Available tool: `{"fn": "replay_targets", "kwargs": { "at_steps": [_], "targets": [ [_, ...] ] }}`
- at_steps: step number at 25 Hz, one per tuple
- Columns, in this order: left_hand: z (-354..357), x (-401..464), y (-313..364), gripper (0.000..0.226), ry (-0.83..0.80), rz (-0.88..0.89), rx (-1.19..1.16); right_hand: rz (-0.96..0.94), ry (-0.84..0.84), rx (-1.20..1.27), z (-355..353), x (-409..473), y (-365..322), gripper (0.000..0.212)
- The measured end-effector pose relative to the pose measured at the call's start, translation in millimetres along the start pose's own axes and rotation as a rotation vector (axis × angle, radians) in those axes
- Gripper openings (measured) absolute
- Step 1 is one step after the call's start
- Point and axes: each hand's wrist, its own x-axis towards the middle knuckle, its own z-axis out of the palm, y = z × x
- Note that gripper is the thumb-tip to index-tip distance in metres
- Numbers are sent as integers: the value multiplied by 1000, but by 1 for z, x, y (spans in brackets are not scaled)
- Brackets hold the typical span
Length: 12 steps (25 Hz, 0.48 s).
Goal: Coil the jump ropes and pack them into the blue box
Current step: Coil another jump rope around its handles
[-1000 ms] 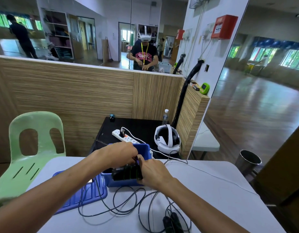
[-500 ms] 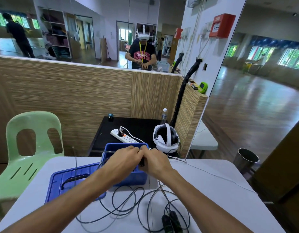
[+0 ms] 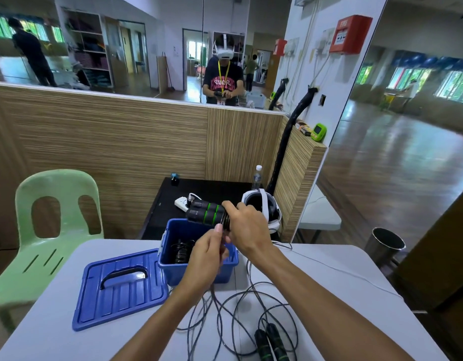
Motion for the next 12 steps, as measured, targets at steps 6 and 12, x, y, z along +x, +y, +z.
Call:
{"fn": "replay_targets", "kwargs": {
  "at_steps": [6, 12],
  "targets": [
    [4, 4, 4, 41, 100, 206, 309, 66, -92, -4, -5, 1, 3, 34],
    [3, 0, -7, 40, -7, 87, 87, 149, -219, 72, -13, 3, 1, 34]
  ]
}}
